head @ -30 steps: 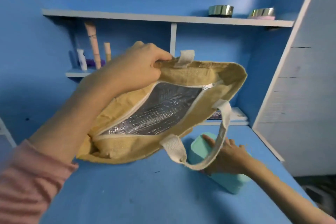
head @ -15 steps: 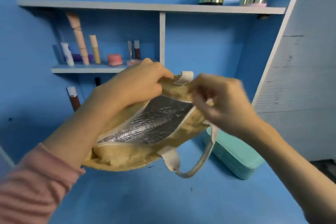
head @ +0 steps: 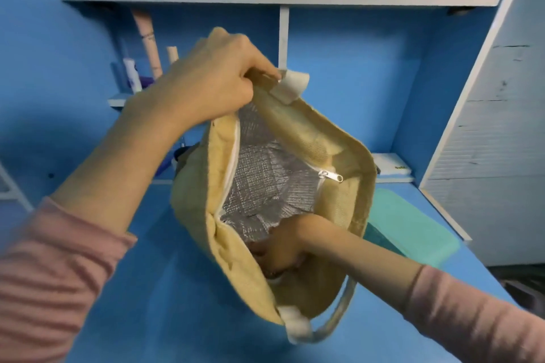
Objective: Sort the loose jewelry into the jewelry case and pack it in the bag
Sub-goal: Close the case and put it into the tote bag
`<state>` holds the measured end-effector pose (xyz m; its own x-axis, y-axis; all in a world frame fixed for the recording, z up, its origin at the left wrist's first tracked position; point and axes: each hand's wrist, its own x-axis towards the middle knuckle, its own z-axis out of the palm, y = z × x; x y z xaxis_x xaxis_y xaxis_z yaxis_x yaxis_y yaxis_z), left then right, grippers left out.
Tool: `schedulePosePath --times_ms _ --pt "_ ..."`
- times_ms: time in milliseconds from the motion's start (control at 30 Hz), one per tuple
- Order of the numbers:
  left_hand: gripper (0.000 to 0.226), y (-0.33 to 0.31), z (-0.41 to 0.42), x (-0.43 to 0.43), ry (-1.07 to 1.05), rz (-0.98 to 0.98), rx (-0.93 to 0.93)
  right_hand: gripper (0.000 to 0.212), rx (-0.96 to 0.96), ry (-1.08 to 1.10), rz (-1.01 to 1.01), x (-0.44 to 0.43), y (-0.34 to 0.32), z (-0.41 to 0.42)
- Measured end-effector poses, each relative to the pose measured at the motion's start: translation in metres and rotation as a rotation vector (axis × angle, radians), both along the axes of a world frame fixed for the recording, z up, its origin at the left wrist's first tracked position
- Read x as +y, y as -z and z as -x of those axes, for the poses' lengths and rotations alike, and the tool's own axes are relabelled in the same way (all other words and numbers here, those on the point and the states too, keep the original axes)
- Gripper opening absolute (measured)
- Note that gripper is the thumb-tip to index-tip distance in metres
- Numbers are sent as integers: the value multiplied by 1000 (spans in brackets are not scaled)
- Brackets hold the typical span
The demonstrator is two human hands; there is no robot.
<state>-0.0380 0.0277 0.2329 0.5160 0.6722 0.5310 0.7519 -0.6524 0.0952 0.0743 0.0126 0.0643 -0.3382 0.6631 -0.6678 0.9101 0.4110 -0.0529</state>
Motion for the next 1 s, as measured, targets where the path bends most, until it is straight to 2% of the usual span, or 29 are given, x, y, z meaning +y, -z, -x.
schedulePosePath --times_ms 133,267,333,400,500,567,667,700,767,800,867,933,1000 --pt "58 -3 -1 -4 10 -22 43 51 -40 -118 -121 -13 -8 -6" --pt "55 -11 3 -2 -40 -57 -8 42 -43 -168 -111 -22 -8 -19" --pt "53 -11 2 -6 -34 -30 -6 41 -55 -185 -217 -24 -5 -25" --pt "47 -10 -5 -11 -24 14 10 39 107 -126 -331 -24 -7 -30" --pt "35 -5 -13 -13 18 94 29 34 523 -60 -564 -21 -22 -39" --pt "27 0 -15 -9 34 121 19 25 827 -36 -834 -26 -36 -48" --pt "19 5 -14 -1 45 181 6 23 1236 48 -1312 -46 -52 -72" --pt "14 5 -13 0 47 205 0 23 1283 128 -1473 -51 -52 -83" --pt "7 4 -11 3 50 246 -20 20 1256 400 -1686 -51 -42 -108" --pt "10 5 -10 4 56 259 -26 19 1212 567 -1711 -46 -34 -123" --pt "17 6 -9 5 57 264 -37 21 1036 898 -1564 -33 -13 -163" --pt "21 7 -9 8 42 247 -40 36 720 1129 -1187 -27 5 -199" --pt "26 7 -10 10 23 226 -31 61 440 1230 -766 -30 17 -219"
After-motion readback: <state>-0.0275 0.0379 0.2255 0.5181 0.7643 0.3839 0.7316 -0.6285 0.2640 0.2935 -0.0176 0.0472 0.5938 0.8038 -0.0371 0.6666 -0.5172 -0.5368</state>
